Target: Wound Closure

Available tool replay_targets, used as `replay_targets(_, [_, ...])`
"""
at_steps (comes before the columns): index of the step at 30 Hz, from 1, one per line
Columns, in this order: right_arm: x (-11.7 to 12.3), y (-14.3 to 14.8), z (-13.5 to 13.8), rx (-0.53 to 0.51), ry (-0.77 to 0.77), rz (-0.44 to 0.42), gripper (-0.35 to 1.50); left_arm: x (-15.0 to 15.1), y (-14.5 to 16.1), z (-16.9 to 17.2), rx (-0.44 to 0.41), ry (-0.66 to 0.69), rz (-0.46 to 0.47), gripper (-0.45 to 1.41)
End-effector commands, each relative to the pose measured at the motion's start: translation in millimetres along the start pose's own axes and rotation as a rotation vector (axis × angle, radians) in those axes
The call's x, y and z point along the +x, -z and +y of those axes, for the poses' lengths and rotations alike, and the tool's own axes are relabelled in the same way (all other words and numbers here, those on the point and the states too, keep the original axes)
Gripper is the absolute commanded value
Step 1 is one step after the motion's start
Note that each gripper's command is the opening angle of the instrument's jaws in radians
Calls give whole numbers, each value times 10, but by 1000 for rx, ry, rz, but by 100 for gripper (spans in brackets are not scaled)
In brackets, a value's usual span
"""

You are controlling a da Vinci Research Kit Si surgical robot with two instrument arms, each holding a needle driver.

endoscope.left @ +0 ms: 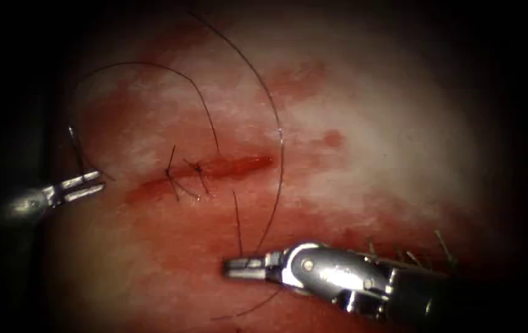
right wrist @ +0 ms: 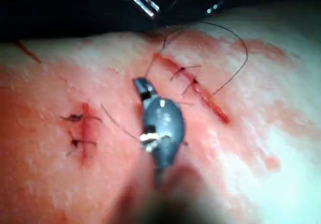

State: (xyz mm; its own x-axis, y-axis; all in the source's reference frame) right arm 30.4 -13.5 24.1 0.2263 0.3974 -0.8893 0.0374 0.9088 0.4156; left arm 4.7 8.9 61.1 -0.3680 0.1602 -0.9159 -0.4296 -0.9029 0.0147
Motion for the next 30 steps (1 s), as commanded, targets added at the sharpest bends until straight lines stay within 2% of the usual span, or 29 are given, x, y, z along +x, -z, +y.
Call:
replay_targets(1, [6, -9, -14, 19, 4, 3, -35, -3, -7, -1, 0, -2, 1, -45])
replay_targets(7, [26, -9, -46, 70, 17, -8, -35, -3, -7, -1, 0, -2, 1, -45])
replay_targets(15, [36, -10, -69, 117, 29, -18, -35, -3, -6, -1, -1, -2, 1, -45])
replay_targets(23, [51, -11, -106, 186, 54, -37, -35, -3, -5, -2, -1, -2, 1, -45])
replay_targets(30, [67, -12, -120, 241, 55, -20, -35, -4, -5, -3, -1, 4, 1, -45])
